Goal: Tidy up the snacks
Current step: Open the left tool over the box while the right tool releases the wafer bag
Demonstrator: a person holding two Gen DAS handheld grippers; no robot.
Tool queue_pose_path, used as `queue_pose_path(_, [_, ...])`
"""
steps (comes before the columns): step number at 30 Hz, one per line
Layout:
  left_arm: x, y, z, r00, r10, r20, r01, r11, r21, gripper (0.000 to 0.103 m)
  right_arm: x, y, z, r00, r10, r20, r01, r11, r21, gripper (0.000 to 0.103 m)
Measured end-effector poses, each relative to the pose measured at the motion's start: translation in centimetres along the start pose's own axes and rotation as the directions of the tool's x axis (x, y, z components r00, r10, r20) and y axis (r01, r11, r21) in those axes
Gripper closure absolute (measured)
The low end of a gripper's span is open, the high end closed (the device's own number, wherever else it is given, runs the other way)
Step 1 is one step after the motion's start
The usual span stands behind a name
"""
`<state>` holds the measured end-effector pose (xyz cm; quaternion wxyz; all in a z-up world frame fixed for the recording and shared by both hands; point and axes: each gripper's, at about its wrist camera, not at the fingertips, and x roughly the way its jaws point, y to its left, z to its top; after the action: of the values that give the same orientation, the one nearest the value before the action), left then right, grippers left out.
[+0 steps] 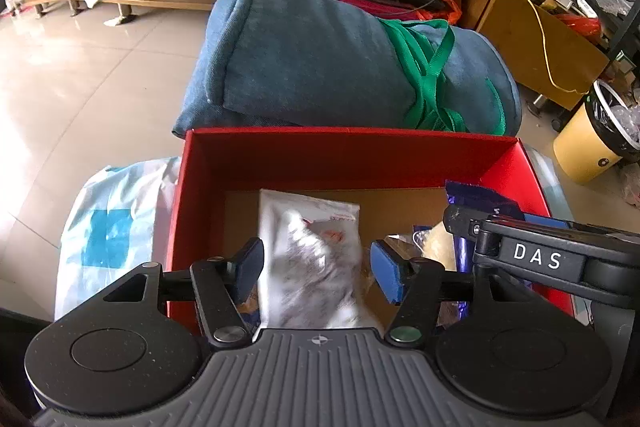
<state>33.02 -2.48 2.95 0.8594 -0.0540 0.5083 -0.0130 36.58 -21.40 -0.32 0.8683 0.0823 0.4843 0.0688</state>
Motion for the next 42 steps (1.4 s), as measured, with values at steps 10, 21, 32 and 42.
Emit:
queue_pose_path(10, [-1.0,-0.3,-0.1,1.0,-0.015,0.023,0.015,1.0,0.007,0.027,-1.0,0.1,0.3,0.999,0.011,0.032,-0.011,1.0,-0.001,0.029])
queue_pose_path(21, [-2.3,-0.6,-1.0,0.998,-0.058,0.028,0.056,0.997,0.05,0.026,-2.8,-0.3,0.4,0.998,0.009,0.066,-0.01,1.0,0.007,0.026])
queue_pose_path(32, [-4.6,-3.1,-3.8,0.988,-0.156,0.004,0.153,0.97,0.191,0.024,-6.0,-0.8,-1.5,0.998,-0.018,0.067,0.02,1.0,-0.022,0.026])
queue_pose_path(42, [-5.3,-3.0,-7.1,0.979,-0.194,-0.055,0.201,0.963,0.177,0.023,-10.5,-0.6,-6.7,0.998,-0.017,0.054,0.021,0.998,-0.067,0.024])
